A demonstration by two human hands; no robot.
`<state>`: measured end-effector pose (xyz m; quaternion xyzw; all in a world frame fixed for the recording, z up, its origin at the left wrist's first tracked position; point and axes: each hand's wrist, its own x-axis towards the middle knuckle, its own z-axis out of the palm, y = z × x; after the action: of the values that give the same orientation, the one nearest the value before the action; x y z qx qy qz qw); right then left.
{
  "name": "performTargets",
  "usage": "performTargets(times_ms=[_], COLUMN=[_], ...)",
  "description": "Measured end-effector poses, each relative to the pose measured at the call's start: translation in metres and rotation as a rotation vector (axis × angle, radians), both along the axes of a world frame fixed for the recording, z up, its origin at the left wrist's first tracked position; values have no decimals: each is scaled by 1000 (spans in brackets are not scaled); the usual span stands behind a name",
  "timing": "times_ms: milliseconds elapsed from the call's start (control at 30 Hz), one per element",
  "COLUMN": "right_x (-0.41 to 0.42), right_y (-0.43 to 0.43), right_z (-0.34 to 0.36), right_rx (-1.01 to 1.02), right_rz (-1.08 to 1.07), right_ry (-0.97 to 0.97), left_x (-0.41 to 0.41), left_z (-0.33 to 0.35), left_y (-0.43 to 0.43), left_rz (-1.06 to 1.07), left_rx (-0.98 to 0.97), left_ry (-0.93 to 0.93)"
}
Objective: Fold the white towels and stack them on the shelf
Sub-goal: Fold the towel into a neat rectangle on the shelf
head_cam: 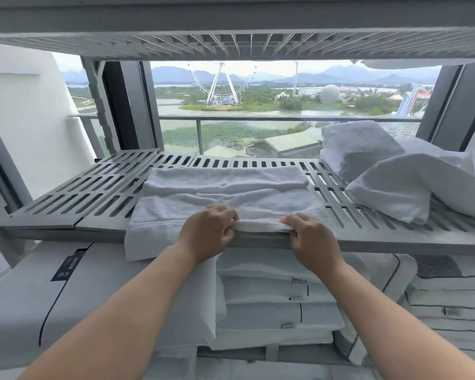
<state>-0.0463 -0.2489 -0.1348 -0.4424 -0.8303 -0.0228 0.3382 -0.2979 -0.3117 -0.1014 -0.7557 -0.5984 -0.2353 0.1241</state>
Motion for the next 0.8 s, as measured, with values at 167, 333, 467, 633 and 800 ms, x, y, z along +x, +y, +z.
performTargets(times_ms=[167,333,467,633,800], right_x=[14,19,23,26,29], right_y=[-1,-3,-6,-7,-8], right_z=[1,3,6,10,14], right_rx=[17,49,41,94,125], right_rz=[82,84,108,110,-65], right_ry=[-190,-197,-162,-121,-95], left_x=[-2,-4,-9,-15,-20], left_z=[-4,-6,-8,-9,-7], left_y=[-7,-19,-30,-39,-41], left_rz=[13,34,115,303,442], left_rx=[-107,-26,17,49,53], left_ry=[136,73,58,83,36])
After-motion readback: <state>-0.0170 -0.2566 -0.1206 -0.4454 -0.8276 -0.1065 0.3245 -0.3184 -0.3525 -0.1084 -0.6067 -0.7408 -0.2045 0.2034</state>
